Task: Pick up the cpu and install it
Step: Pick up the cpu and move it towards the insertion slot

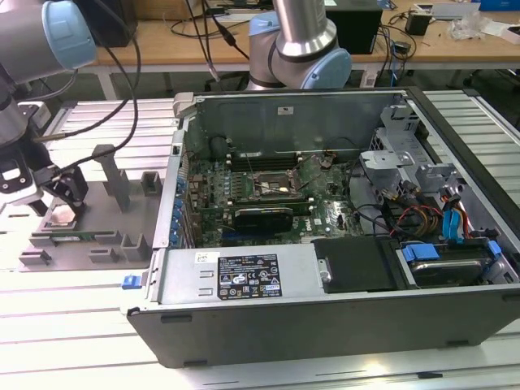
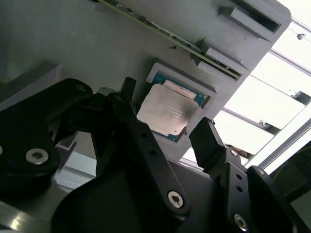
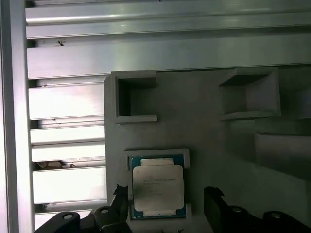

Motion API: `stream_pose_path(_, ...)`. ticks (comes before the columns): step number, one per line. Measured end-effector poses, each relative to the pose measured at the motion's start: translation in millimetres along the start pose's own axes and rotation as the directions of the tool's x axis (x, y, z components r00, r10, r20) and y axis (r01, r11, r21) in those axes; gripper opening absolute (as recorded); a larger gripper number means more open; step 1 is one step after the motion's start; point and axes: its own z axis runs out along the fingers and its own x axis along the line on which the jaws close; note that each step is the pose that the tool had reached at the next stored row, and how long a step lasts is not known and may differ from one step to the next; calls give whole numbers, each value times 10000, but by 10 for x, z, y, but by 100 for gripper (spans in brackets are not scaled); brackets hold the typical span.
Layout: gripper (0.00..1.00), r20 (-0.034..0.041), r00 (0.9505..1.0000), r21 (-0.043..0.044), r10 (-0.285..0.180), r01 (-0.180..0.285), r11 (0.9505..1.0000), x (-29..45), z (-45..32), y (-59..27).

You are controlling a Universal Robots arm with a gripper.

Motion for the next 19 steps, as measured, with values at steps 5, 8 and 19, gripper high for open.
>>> stream_pose_path(5,72,-2,10000,-1,0,0,10000,20,75,29)
stream_pose_path(8,72,-2,10000,-1,0,0,10000,41,103,54)
stream_pose_path(19,72,2,10000,1,2,-2,10000,53,149,74)
